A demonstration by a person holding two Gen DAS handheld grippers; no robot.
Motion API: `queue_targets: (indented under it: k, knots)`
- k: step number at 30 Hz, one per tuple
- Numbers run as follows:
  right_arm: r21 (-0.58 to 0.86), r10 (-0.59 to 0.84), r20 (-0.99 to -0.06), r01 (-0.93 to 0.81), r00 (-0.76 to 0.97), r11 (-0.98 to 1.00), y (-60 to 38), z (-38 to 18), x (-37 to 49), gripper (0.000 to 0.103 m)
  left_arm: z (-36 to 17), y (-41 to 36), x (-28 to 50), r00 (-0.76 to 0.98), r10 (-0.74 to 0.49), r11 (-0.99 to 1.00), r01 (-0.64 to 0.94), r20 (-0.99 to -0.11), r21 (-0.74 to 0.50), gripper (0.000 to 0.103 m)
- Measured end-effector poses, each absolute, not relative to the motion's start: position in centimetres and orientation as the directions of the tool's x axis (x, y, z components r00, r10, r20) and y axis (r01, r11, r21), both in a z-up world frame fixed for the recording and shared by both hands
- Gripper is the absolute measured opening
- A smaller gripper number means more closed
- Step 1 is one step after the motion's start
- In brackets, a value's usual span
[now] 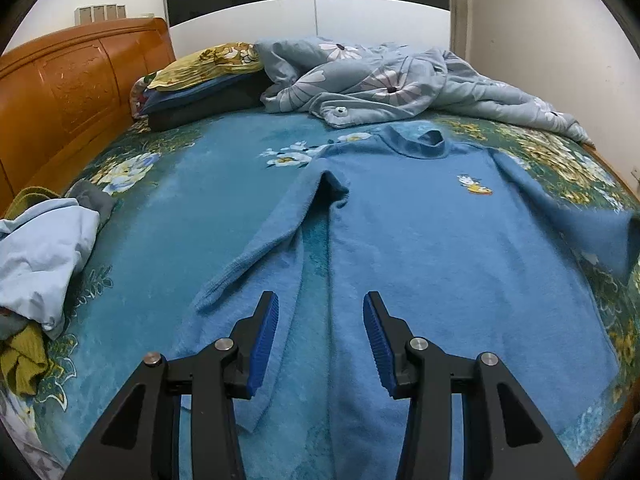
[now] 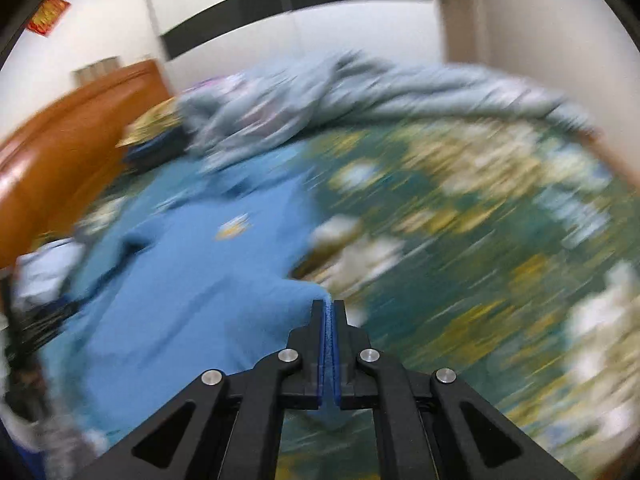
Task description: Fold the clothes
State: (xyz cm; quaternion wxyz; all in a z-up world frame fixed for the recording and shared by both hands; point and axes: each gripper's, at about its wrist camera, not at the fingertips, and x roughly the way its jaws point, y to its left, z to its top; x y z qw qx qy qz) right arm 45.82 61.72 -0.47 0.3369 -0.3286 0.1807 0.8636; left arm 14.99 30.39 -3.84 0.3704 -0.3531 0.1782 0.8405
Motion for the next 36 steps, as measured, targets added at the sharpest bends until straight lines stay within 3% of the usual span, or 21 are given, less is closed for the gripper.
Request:
queue_targets:
  k: [7,16,22,23,25,26,27,36]
  knots:
    - [-0.119,0.662,-0.692,-0.86,-0.286,-0.496,74.1,1.2,47.7,0.003,-4.4,31.1,13.9,-0.479,0.483,-0.675,-0.737,-0.733,0.036,0.046]
    - [-0.204,0.619,-0.777,-0.881,-0.12,-0.427,79.5,-6.5,46.5,0.003,-4.6,30.1,11.1,-0.483,0.469,-0.708,-0.706,-0.74,0.012,0.046]
    - [-0.231,0.64,-0.761,-0.879,-0.103,-0.416,78.8,-6.9,46.0,0.004,-4.6,27.3,8.7,-0.494,0.454,-0.755,-0.656,-0.741,-0.026,0.046]
    - [-0.236,0.651,-0.752,-0.88,-0.104,-0.413,78.5,-6.3,45.9,0.006,-4.7,26.5,8.2,-0.492,0.453,-0.767,-0.64,-0.743,-0.043,0.046]
    - [-0.23,0.666,-0.736,-0.882,-0.119,-0.412,77.7,-5.1,45.8,0.023,-5.0,25.1,7.3,-0.482,0.451,-0.786,-0.613,-0.751,-0.078,0.046]
    - [-0.217,0.674,-0.726,-0.885,-0.136,-0.413,77.1,-4.4,45.8,0.042,-5.2,24.4,7.0,-0.471,0.452,-0.791,-0.605,-0.758,-0.095,0.047]
    - [-0.203,0.682,-0.714,-0.887,-0.155,-0.414,76.6,-3.8,45.7,0.055,-5.5,23.8,6.6,-0.46,0.453,-0.795,-0.596,-0.764,-0.112,0.052]
    - [-0.003,0.614,-0.677,-0.833,-0.405,-0.553,68.2,-0.9,44.2,0.056,-9.5,21.4,5.6,-0.358,0.439,-0.795,-0.582,-0.824,-0.171,0.053]
